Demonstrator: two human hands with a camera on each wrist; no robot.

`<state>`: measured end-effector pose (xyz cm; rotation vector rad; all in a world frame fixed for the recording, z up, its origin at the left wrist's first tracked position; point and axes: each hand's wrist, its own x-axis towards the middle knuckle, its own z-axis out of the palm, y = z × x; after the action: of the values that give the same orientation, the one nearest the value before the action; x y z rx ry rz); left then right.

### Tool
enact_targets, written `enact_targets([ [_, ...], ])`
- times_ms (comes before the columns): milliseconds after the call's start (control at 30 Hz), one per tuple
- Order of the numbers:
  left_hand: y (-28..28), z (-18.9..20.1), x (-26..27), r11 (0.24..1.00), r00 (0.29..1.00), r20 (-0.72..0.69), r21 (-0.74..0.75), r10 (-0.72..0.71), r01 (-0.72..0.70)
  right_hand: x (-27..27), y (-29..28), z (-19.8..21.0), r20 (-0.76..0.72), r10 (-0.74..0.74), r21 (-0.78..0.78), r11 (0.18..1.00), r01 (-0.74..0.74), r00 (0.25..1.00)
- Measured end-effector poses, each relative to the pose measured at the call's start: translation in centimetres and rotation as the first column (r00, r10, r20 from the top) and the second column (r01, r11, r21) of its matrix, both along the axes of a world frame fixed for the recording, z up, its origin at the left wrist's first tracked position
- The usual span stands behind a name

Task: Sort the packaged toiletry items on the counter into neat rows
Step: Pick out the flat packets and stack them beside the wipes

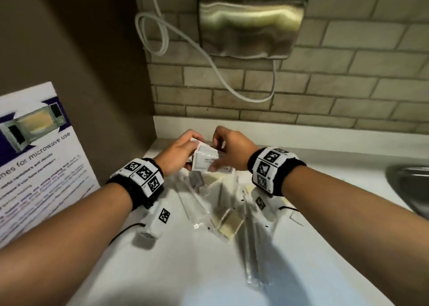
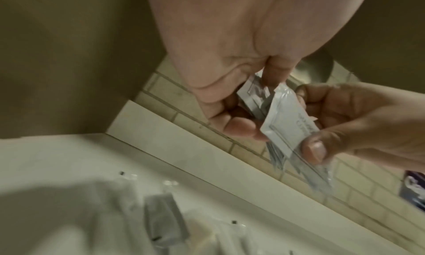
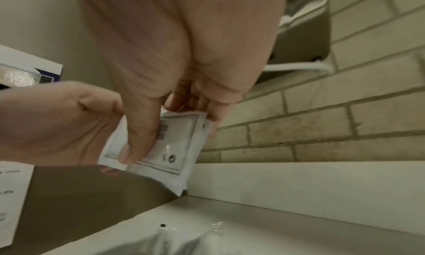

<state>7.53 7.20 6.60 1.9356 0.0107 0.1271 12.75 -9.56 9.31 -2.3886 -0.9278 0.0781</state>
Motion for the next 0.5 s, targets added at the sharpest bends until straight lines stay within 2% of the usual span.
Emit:
enact_targets([
  [133, -5.1, 0.8, -0.2, 0.983, 0.988, -0.053, 0.102, -0.146, 0.151, 0.1, -4.8, 0.3, 0.043, -0.100, 0.028, 0.995, 0.099, 0.994],
  [300, -9.7, -0.2, 0.7, 0.934, 0.952, -0.024, 0.189, -0.305, 0.304, -0.1, -9.8, -0.5, 0.039, -0.183, 0.019, 0.983, 0.182, 0.982],
  [400, -11.6, -1.0, 0.7, 0.926, 0.946, -0.058, 0.191, -0.319, 0.324, -0.4, -12.5, -1.2, 0.078, -0.228, -0.063, 0.970, 0.233, 0.971],
  [500, -12.6, -1.5, 0.5, 0.952, 0.961, -0.088, 0.143, -0.262, 0.272, -0.5, -15.0, -2.7, 0.073, -0.292, -0.154, 0.941, 0.300, 0.954],
])
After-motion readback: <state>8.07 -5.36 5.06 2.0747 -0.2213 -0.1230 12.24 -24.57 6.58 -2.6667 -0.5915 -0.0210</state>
